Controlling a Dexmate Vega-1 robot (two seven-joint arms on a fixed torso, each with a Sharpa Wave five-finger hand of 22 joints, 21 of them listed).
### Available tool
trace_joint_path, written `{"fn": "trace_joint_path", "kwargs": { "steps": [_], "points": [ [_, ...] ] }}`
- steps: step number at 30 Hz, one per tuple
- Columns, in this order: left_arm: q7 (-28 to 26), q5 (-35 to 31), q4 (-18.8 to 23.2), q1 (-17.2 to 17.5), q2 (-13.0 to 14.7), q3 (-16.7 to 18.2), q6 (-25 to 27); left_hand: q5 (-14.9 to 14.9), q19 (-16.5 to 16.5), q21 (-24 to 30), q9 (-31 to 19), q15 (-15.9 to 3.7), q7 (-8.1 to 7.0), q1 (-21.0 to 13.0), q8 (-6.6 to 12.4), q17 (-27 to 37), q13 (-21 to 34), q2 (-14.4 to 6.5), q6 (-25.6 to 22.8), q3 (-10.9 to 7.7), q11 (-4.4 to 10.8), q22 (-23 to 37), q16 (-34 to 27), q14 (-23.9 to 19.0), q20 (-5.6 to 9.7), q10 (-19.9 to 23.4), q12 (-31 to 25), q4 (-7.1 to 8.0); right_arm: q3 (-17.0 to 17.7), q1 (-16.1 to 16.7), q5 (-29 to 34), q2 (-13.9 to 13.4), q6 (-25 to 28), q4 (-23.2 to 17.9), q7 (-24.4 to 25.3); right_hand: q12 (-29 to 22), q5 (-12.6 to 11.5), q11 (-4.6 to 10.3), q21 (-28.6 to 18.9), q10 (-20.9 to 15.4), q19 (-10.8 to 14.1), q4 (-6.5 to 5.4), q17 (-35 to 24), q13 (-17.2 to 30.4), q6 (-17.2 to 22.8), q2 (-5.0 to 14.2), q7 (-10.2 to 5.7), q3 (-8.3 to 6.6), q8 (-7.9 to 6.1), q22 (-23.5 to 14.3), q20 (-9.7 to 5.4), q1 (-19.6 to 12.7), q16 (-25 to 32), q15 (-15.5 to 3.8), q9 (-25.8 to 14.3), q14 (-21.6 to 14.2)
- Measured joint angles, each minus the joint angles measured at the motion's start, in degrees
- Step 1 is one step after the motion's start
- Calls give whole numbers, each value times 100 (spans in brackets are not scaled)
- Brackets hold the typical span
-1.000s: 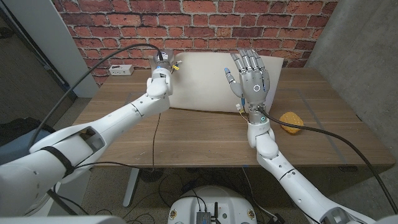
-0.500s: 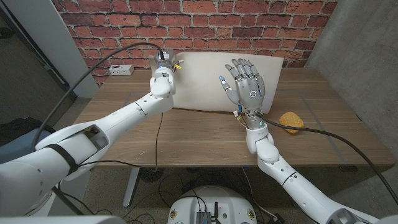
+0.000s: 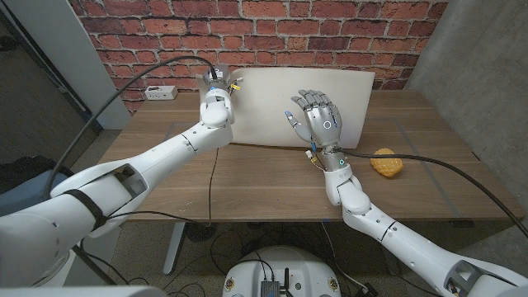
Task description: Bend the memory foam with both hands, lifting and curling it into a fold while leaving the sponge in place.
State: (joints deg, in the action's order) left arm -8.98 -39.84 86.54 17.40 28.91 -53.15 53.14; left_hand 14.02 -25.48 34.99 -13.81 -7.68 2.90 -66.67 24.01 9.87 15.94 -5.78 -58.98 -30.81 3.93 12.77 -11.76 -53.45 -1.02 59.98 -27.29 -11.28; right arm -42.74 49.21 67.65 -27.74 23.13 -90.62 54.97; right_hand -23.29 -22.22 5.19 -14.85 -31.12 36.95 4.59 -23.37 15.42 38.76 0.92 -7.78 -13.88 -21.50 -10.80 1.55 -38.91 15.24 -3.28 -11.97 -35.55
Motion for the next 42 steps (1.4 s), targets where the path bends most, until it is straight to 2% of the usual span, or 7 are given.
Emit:
{"fn": "trace_joint_path", "kwargs": {
  "steps": [4,10,21,28,32,38,42],
  "points": [
    [-54,70,-19,-30,-28,-18,63,21,0,0,0,0,9,1,-16,0,0,0,-9,0,0,0,0,0,0,-1,0,0,-236,-159,-178,-125,23,34,-231,0,0,-7,0,-52,0,7,27,-26,23,-5,23,-7,3,0,0,-5,0,-10,5,-49],
    [-151,161,-34,-53,-74,-26,163,21,0,44,2,0,9,7,-18,0,0,-7,-9,0,1,0,33,0,0,-1,0,0,-494,-338,-254,-225,132,80,-478,136,44,41,0,124,0,75,27,-53,-53,-247,-53,62,100,0,-1,109,-100,-8,52,43],
    [-290,417,80,-22,-90,8,358,64,-31,88,12,0,28,9,-67,0,0,-7,-27,0,3,1,32,-42,-31,-3,5,0,-859,-664,-332,-152,504,327,-993,275,43,11,29,304,-23,46,18,-85,-214,-338,-72,94,210,1,22,175,-176,20,53,233],
    [-339,571,269,35,-5,34,449,66,-31,89,7,0,28,41,-126,-28,0,-38,-27,0,12,1,67,-42,-31,-12,33,0,-1027,-895,-518,-64,595,474,-1369,357,43,-115,68,300,-103,-209,-17,-133,-251,31,9,51,313,1,102,544,-194,31,73,365],
    [-364,645,341,57,27,42,474,109,-9,123,2,1,-23,68,-160,-12,0,-63,23,0,12,-27,66,-42,-53,-13,80,0,-1143,-1044,-566,3,663,553,-1567,454,43,-141,112,377,-155,-232,-6,-159,-453,51,21,74,452,1,154,568,-256,51,79,468],
    [-396,726,502,105,122,49,493,109,22,133,19,21,-148,126,-283,15,0,-120,191,0,26,-27,66,24,-84,-41,167,0,-1369,-1269,-540,123,981,704,-2176,653,92,-42,117,634,-174,-84,102,-186,-748,-281,-52,200,648,2,174,524,-341,60,79,664],
    [-442,768,567,138,154,62,494,109,53,133,25,32,-188,185,-327,36,3,-133,293,0,55,-27,66,74,-114,-70,210,0,-1499,-1399,-485,189,1108,806,-2384,698,93,-7,155,669,-227,-36,133,-212,-788,-378,-92,219,669,2,183,497,-345,52,79,734]
  ]
}}
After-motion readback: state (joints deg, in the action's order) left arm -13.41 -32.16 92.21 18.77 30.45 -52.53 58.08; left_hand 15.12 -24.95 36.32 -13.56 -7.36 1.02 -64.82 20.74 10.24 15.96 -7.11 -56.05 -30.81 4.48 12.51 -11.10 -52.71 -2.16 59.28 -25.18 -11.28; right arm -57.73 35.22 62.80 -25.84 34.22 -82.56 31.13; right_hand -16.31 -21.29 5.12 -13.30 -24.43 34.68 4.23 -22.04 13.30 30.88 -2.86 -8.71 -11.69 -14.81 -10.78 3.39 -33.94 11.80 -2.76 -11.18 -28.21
